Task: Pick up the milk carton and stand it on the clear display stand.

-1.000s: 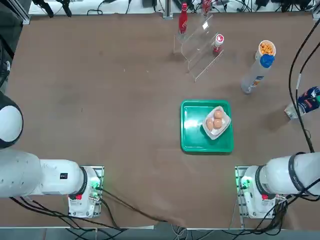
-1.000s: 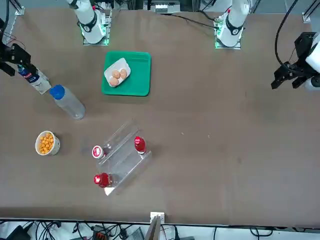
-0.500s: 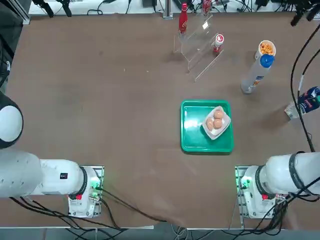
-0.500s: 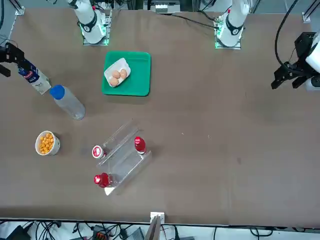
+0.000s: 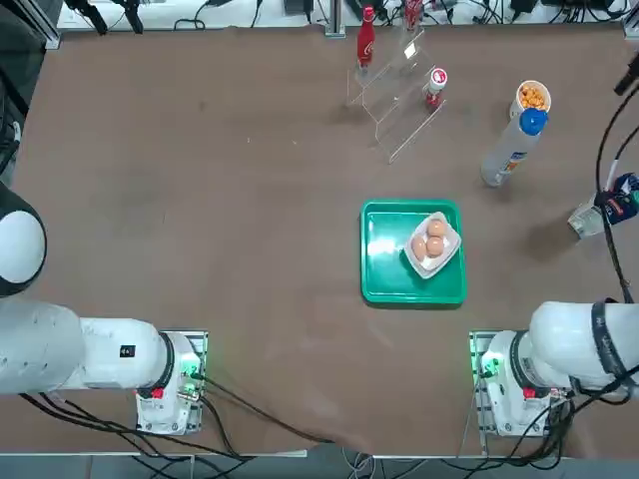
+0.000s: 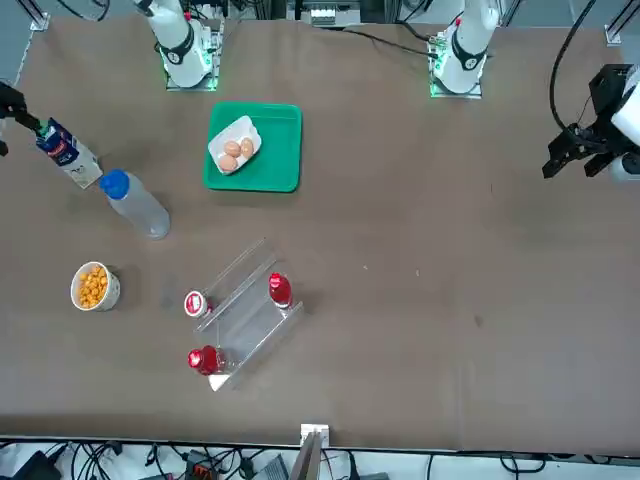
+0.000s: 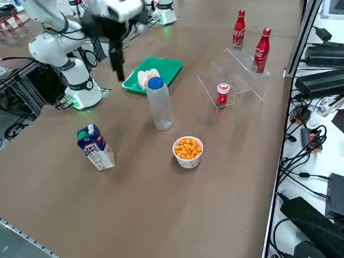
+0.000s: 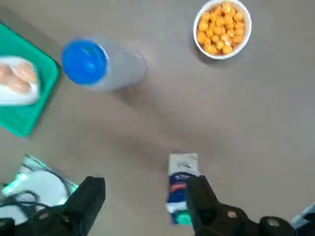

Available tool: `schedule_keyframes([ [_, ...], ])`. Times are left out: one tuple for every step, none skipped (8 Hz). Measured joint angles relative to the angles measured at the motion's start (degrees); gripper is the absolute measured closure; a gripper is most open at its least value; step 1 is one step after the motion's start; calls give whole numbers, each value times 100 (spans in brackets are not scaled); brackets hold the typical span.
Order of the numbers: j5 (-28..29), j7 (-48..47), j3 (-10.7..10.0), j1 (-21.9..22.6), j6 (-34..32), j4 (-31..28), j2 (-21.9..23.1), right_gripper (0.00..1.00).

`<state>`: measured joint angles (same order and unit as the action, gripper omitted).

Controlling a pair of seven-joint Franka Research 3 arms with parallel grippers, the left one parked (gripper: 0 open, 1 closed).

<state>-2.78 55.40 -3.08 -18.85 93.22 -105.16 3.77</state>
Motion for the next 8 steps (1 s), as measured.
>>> schedule_keyframes([
  [-101, 275, 0, -188, 442, -507, 194, 0],
  [-138, 541, 1, -387, 903, -1070, 438, 0],
  [-150, 818, 3, -594, 1297, -1581, 665, 0],
  [-152, 1058, 2, -801, 1613, -1974, 808, 0],
  [-153, 1207, 4, -986, 1919, -2282, 872, 0],
  [-154, 1300, 4, -1173, 2253, -2556, 885, 0],
  [-155, 1419, 4, -1351, 2576, -2798, 880, 0],
  [-156, 1538, 3, -1513, 2828, -2995, 874, 0],
])
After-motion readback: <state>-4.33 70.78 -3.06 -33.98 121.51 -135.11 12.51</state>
